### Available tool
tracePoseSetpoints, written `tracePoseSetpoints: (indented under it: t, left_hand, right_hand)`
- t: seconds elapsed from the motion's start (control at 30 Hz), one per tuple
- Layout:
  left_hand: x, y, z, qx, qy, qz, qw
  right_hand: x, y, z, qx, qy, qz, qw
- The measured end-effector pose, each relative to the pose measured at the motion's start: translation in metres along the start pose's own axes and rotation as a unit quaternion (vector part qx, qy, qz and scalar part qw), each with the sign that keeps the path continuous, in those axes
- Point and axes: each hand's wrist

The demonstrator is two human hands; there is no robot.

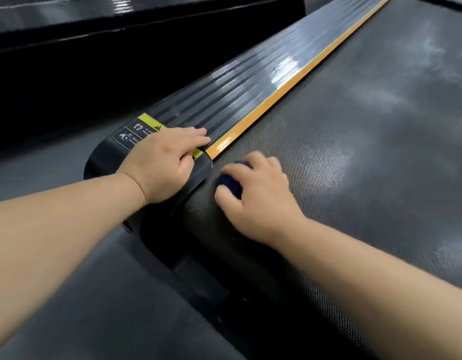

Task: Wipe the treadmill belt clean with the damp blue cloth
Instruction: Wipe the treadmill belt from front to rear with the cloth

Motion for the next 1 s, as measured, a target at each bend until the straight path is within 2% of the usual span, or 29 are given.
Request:
tracePoseSetpoints:
  t: [0.07, 0.17, 0.23, 0.33, 0.4, 0.43, 0.57, 0.63, 0.77, 0.87, 0.9, 1.0]
  left_hand:
    - [0.000, 0.000, -0.002, -0.003, 0.000, -0.003, 1.000]
    - [-0.001, 0.000, -0.001, 0.002, -0.002, 0.000, 1.000]
    - [-0.001, 0.001, 0.001, 0.000, -0.002, -0.001, 1.000]
    - [-0.002, 0.000, 0.001, -0.006, -0.003, 0.002, 1.000]
    - [-0.002, 0.000, -0.001, -0.006, -0.007, 0.007, 1.000]
    - [-0.002, 0.000, -0.001, -0.005, -0.009, 0.008, 1.000]
    - [-0.001, 0.001, 0.002, 0.005, -0.004, 0.000, 1.000]
    - [-0.001, 0.000, 0.004, 0.007, -0.007, 0.000, 1.000]
    - [-0.002, 0.000, 0.002, 0.009, -0.003, -0.001, 1.000]
    - [-0.002, 0.000, 0.003, 0.010, -0.003, -0.001, 1.000]
    - [-0.002, 0.001, 0.002, 0.011, -0.005, -0.004, 1.000]
    - [-0.004, 0.002, 0.003, 0.019, -0.004, -0.004, 1.000]
  right_hand:
    - [-0.008, 0.006, -0.016, 0.041, 0.020, 0.015, 0.999]
    - [-0.033, 0.012, -0.054, 0.077, -0.092, -0.014, 0.993]
    - [-0.033, 0.006, -0.045, 0.060, -0.123, -0.037, 0.990]
    - [-0.018, -0.001, -0.018, 0.037, -0.069, -0.014, 0.997]
    - [-0.022, 0.004, -0.023, 0.061, -0.025, -0.002, 0.998]
    - [-0.033, 0.006, -0.034, 0.080, -0.034, -0.003, 0.996]
    - [-0.075, 0.010, -0.064, 0.040, -0.190, -0.032, 0.980]
    - [-0.073, 0.005, -0.047, 0.008, -0.171, -0.033, 0.985]
    - [-0.033, -0.001, 0.003, -0.035, -0.025, -0.010, 0.999]
    - [-0.026, 0.007, -0.001, -0.054, 0.019, 0.028, 0.998]
    - [-0.030, 0.010, -0.010, -0.029, 0.009, 0.028, 0.999]
    - [-0.041, 0.014, -0.029, 0.027, -0.114, 0.003, 0.993]
Point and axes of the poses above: each hand's wrist, its own x-axis away from the middle knuckle, its own y-axis out of the back of the hand, z = x × y, and after that the axes turned 9 degrees about y, right-handed
